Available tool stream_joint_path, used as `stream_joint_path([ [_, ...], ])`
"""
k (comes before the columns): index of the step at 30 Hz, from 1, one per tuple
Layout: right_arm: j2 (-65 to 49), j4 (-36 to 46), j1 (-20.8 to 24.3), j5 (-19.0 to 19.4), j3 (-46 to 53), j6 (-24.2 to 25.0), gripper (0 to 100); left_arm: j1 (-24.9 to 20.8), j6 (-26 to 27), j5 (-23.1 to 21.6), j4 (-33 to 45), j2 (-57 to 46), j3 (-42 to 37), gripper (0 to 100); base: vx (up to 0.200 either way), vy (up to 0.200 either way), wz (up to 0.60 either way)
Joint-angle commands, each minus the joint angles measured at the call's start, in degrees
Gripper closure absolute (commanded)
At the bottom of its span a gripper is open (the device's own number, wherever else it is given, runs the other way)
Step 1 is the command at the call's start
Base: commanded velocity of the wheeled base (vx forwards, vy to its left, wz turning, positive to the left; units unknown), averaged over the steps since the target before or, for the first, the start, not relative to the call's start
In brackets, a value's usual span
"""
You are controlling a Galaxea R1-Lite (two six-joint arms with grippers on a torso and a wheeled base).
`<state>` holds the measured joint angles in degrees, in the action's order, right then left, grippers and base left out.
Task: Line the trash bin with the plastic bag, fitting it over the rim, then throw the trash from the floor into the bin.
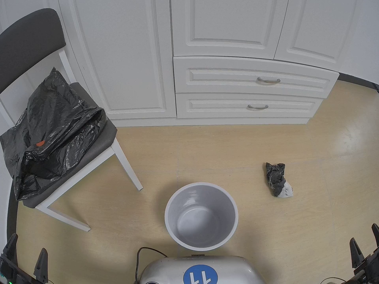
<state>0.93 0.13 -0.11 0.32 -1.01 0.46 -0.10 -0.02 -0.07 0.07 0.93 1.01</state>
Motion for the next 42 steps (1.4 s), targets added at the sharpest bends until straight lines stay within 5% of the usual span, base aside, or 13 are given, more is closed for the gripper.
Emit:
stream_joint_path([
  [1, -0.93, 0.04, 0.02, 0.03, 1.01, -0.02, 0, 0.01, 0.02, -0.01, 0.01, -0.75, -1.01, 0, 0.0, 0.0, 0.0],
  [23, -0.93, -0.31, 0.02, -0.76, 1.01, 0.42, 0, 0.1, -2.0, 0.86, 0.01, -0.93, -0.92, 0, 0.0, 0.0, 0.0],
  [34, -0.93, -0.31, -0.15, 1.09, 1.01, -4.33, 0, 0.19, 3.54, -2.83, -0.34, -0.93, -1.01, 0, 0.0, 0.0, 0.0],
  [42, -0.93, -0.57, 0.02, -0.14, 1.01, 0.33, 0, 0.1, -1.21, -0.63, -0.34, -0.93, -0.84, 0, 0.0, 0.0, 0.0],
])
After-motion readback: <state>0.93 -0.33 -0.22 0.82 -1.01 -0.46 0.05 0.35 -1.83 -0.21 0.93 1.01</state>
